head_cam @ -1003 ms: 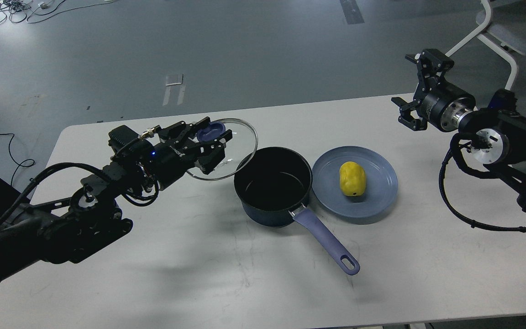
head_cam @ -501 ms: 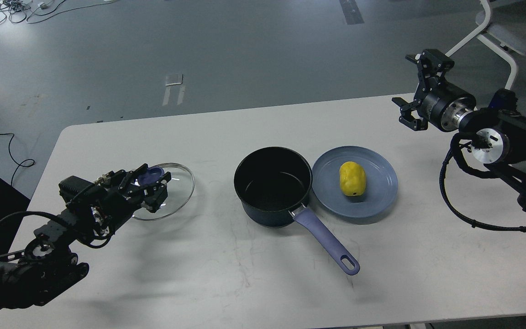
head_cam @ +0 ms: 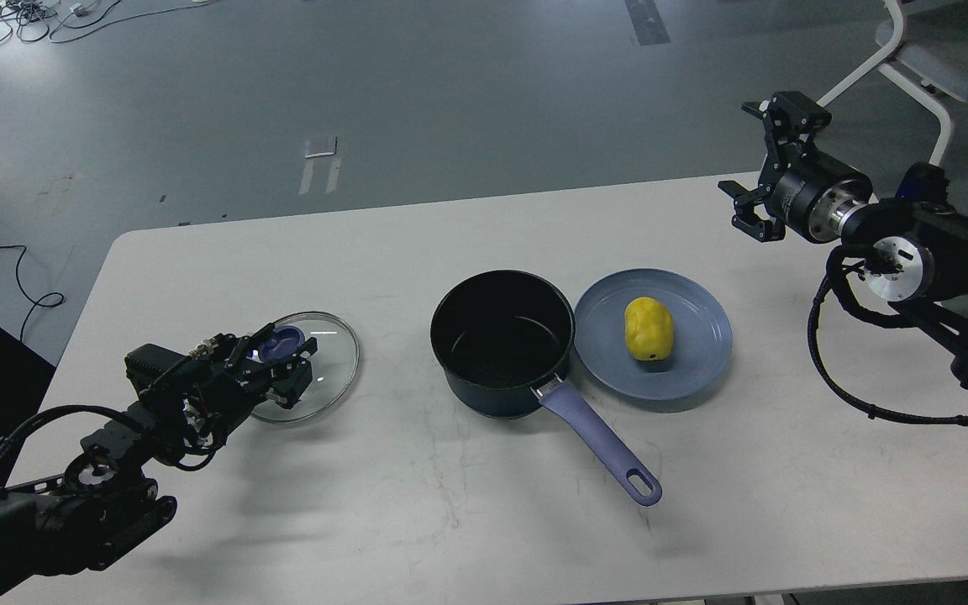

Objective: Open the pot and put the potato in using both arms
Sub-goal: 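Release the lid, raise the left gripper, reach right gripper toward potato, then grasp the yellow potato on the blue plate with the right gripper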

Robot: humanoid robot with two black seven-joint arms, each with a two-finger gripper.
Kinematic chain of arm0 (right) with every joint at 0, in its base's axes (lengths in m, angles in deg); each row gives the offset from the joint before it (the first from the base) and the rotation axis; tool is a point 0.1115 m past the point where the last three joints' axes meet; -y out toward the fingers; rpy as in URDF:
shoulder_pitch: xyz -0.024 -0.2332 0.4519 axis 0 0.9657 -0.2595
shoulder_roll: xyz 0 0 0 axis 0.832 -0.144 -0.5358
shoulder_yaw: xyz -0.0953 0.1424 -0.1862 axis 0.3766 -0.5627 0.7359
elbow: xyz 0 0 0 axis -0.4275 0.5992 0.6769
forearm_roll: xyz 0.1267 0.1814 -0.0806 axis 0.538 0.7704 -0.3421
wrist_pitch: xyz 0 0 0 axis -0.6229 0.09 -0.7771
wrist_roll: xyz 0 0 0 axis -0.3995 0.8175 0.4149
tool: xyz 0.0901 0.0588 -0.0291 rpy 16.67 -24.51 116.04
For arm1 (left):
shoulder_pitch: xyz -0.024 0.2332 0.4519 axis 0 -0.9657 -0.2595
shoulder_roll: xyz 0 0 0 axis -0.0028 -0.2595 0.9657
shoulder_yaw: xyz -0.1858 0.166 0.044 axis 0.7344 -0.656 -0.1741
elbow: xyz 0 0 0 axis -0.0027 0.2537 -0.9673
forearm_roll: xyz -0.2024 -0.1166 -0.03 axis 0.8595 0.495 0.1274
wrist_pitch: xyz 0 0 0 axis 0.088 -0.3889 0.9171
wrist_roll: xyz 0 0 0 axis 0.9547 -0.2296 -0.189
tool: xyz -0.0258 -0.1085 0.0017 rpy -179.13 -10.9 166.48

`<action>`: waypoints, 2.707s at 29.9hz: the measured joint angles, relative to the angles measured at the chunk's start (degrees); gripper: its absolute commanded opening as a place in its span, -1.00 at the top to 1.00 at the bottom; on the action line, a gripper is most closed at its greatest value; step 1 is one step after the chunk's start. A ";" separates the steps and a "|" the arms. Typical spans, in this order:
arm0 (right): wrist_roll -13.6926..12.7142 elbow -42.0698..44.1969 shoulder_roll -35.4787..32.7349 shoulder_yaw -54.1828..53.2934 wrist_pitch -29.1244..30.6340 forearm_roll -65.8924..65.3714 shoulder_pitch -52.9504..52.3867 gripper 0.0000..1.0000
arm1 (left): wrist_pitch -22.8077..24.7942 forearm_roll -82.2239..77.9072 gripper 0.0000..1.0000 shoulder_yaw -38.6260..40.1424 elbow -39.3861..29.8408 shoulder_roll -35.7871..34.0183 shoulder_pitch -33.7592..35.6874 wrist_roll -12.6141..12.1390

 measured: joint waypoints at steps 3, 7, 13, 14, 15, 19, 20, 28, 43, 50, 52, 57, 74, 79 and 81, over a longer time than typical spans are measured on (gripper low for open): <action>0.00 0.00 -0.12 0.06 0.10 0.00 0.00 -1.00 | 0.00 0.11 -0.97 0.00 -0.11 0.00 0.00 2.74; 0.00 0.00 -0.36 0.16 0.10 -1.62 -0.02 -1.00 | 0.00 1.25 -0.97 0.02 -0.76 0.00 0.00 7.57; 3.72 -1.65 -0.41 7.20 0.10 -20.21 -2.69 -1.00 | 0.02 12.71 -0.97 0.88 -1.26 -0.23 2.86 8.39; 4.82 -2.62 -0.67 10.33 0.11 -24.82 -3.96 -1.00 | 0.02 16.04 -0.97 0.88 -1.28 -0.26 4.82 8.39; 5.54 -3.49 -0.95 12.97 0.13 -28.36 -5.05 -1.00 | 0.01 18.65 -0.97 0.91 -1.29 -0.27 6.51 8.40; 6.39 -5.78 -3.30 22.20 0.07 -37.20 -8.98 -1.00 | 0.02 28.50 -0.97 0.92 -1.34 -0.28 12.40 8.41; 6.15 -6.40 -3.68 24.32 0.05 -38.16 -9.58 -1.00 | 0.02 31.09 -0.98 0.92 -1.34 -0.28 13.85 8.41; -2.54 -13.77 -10.60 32.22 0.12 -39.30 -10.47 -1.00 | 0.01 39.21 -0.98 0.97 -1.25 -0.01 17.43 8.40; -4.91 -17.85 -8.80 35.73 0.53 -38.97 -10.70 -1.00 | 0.01 39.10 -0.97 0.40 -1.33 0.76 17.03 8.41; -5.18 -13.71 -3.58 40.44 0.74 -39.10 -13.98 -0.95 | 0.00 39.09 -0.97 0.18 -1.32 0.69 16.77 8.41; -5.18 -12.35 -2.68 40.76 0.78 -39.18 -14.41 -0.76 | 0.00 39.09 -0.98 0.12 -1.32 0.74 16.70 8.41; -5.21 -10.40 -0.68 43.52 0.80 -39.56 -16.05 -0.74 | 0.00 39.08 -0.98 0.09 -1.32 0.79 16.66 8.41; -8.45 -8.17 2.97 48.06 3.16 -39.64 -18.02 -0.01 | 0.00 39.00 -0.98 0.01 -1.32 0.43 16.52 8.41; -8.60 -7.36 3.53 48.44 3.24 -39.48 -18.13 0.32 | 0.00 39.00 -0.98 0.00 -1.32 0.44 16.48 8.41; -8.61 -6.94 3.65 48.48 3.01 -39.42 -18.13 0.36 | 0.00 39.05 -0.97 0.00 -1.32 0.43 16.40 8.41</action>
